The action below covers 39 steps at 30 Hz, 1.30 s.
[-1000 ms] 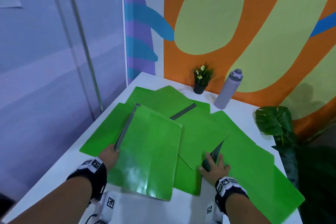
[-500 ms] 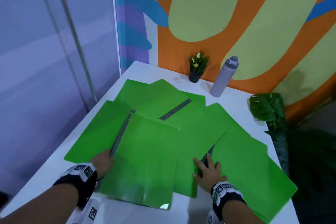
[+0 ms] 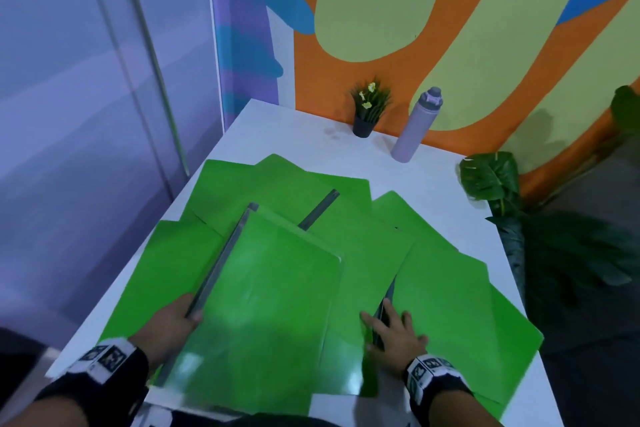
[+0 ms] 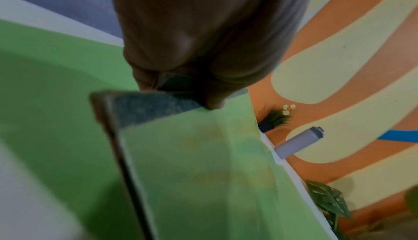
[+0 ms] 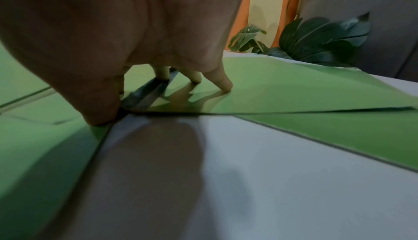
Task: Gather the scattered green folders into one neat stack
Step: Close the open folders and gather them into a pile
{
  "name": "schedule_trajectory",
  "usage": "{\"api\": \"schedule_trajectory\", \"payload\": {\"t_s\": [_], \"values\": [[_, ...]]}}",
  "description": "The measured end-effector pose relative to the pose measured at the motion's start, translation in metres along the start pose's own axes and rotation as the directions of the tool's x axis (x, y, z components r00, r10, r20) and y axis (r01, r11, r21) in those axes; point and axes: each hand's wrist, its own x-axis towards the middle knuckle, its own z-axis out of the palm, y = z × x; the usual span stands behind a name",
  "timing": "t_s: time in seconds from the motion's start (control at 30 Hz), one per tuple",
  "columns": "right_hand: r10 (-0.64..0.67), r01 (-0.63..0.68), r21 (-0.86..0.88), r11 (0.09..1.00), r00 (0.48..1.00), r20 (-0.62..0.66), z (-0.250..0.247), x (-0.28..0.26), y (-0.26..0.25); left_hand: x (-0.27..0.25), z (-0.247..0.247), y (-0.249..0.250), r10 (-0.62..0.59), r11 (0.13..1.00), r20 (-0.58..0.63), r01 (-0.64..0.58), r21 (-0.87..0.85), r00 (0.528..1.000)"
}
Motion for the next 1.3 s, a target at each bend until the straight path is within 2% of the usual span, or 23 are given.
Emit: {"api": "schedule_trajectory", "payload": {"t_s": [0.1,0.17,0.2,0.27,0.3,0.33,0.37,0.43,0.5,0.57,0.7,0.77,0.83,0.93,1.0,1.03,1.1,1.17,1.23,1.3], "values": [[-0.005,0.017,0.088,0.996,0.992,-0.128,-0.013,-0.002,-0.016,0.002,-0.01,0.016,0.085,0.996,-0.053,-0.083,0.03,0.995],[0.019,0.045,0.33,0.943,0.982,-0.19,-0.025,-0.004,-0.032,0.008,-0.013,0.029,0.127,0.992,-0.074,-0.128,-0.013,0.989],[0.035,0.065,0.507,0.859,0.982,-0.185,-0.032,-0.006,-0.04,0.01,-0.012,0.038,0.146,0.988,-0.085,-0.149,-0.032,0.986],[0.046,0.065,0.83,0.555,0.993,-0.108,-0.044,-0.011,-0.05,0.014,-0.005,0.058,0.171,0.98,-0.101,-0.18,-0.082,0.98],[0.044,0.054,0.916,0.398,0.996,-0.078,-0.051,-0.014,-0.054,0.016,0.001,0.068,0.177,0.976,-0.103,-0.188,-0.109,0.979],[0.069,0.057,0.956,0.288,0.994,-0.08,-0.056,-0.017,-0.054,0.019,0.008,0.078,0.186,0.972,-0.099,-0.198,-0.126,0.977],[0.117,0.075,0.973,0.218,0.988,-0.103,-0.061,-0.02,-0.051,0.021,0.016,0.087,0.184,0.97,-0.088,-0.195,-0.143,0.979],[0.255,0.131,0.977,0.17,0.951,-0.172,-0.068,-0.022,-0.036,0.025,0.031,0.099,0.141,0.97,-0.026,-0.143,-0.196,0.99],[0.321,0.158,0.973,0.171,0.924,-0.207,-0.067,-0.022,-0.015,0.031,0.048,0.104,0.061,0.959,0.07,-0.039,-0.28,0.996],[0.347,0.117,0.968,0.224,0.918,-0.191,-0.064,-0.023,0.006,0.034,0.068,0.104,0.023,0.96,0.111,0.009,-0.28,0.994],[0.44,-0.051,0.918,0.393,0.887,-0.139,-0.043,-0.016,0.043,0.047,0.094,0.099,-0.091,0.963,0.044,0.099,-0.251,0.995],[0.466,-0.091,0.89,0.446,0.873,-0.144,-0.034,-0.015,0.059,0.057,0.098,0.095,-0.141,0.937,-0.013,0.129,-0.326,0.99],[0.476,-0.117,0.889,0.443,0.871,-0.123,-0.027,-0.014,0.07,0.069,0.102,0.094,-0.143,0.894,-0.035,0.114,-0.434,0.989],[0.478,-0.148,0.914,0.378,0.877,-0.055,-0.02,-0.012,0.078,0.085,0.107,0.098,-0.158,0.828,-0.077,0.09,-0.553,0.984],[0.478,-0.166,0.911,0.378,0.878,-0.038,-0.02,-0.008,0.079,0.095,0.107,0.098,-0.244,0.789,-0.133,0.117,-0.603,0.961],[0.477,-0.172,0.904,0.393,0.878,-0.04,-0.021,-0.007,0.079,0.099,0.106,0.098,-0.282,0.802,-0.181,0.128,-0.583,0.942],[0.472,-0.176,0.89,0.42,0.88,-0.048,-0.021,-0.007,0.077,0.103,0.103,0.1,-0.3,0.888,-0.252,0.173,-0.425,0.92],[0.468,-0.18,0.884,0.431,0.883,-0.048,-0.019,-0.007,0.079,0.103,0.102,0.104,-0.234,0.969,-0.295,0.196,-0.151,0.926],[0.443,-0.201,0.857,0.475,0.896,-0.036,-0.011,-0.002,0.079,0.108,0.105,0.098,-0.147,0.964,-0.288,0.202,0.173,0.946],[0.44,-0.196,0.839,0.507,0.896,-0.057,-0.01,-0.007,0.083,0.11,0.107,0.089,-0.058,0.902,-0.2,0.137,0.41,0.978]]}}
